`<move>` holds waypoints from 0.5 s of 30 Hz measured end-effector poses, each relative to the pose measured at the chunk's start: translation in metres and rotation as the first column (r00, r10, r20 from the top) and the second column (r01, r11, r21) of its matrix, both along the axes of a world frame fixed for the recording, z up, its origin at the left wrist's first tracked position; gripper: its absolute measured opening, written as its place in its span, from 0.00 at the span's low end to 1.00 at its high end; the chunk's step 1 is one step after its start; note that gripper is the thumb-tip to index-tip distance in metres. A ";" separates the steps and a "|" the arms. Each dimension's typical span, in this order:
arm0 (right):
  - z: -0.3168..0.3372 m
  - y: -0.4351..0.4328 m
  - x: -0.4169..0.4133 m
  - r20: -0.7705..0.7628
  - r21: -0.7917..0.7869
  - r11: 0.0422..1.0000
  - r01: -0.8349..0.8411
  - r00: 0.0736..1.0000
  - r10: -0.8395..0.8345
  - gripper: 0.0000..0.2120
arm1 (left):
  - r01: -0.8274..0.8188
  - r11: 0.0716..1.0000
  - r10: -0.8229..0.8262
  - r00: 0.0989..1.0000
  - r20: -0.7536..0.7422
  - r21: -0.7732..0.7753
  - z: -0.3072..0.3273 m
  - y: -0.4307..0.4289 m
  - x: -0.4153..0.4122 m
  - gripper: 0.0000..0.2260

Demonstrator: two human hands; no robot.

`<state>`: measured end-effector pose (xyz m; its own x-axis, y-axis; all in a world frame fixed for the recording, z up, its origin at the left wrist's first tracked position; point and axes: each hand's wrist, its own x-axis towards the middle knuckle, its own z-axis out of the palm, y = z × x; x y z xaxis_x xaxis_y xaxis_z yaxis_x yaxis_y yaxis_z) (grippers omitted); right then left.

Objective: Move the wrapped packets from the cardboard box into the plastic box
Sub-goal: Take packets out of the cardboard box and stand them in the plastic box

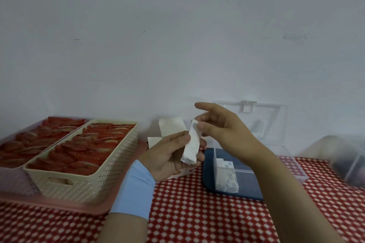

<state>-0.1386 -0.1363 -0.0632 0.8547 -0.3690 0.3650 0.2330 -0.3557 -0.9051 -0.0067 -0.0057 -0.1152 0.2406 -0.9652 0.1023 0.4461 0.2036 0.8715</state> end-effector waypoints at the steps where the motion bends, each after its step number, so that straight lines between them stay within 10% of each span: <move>1: -0.001 -0.001 0.001 -0.027 -0.010 0.999 0.033 0.999 -0.034 0.17 | 0.010 1.000 -0.010 1.000 0.012 0.003 0.001 0.001 0.000 0.24; 11: -0.005 -0.004 0.005 -0.032 -0.160 0.964 0.213 0.975 -0.220 0.07 | -0.159 0.987 0.159 0.987 0.012 0.035 0.006 -0.008 -0.013 0.13; 15: 0.001 0.000 -0.006 -0.158 -0.408 0.913 0.005 0.985 -0.076 0.15 | -0.210 0.978 0.211 0.977 -0.038 0.008 0.008 -0.009 -0.010 0.11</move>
<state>-0.1446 -0.1359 -0.0624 0.9035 -0.2554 0.3442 0.0694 -0.7053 -0.7055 -0.0172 -0.0146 -0.1072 0.4420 -0.8929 0.0855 0.4269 0.2933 0.8555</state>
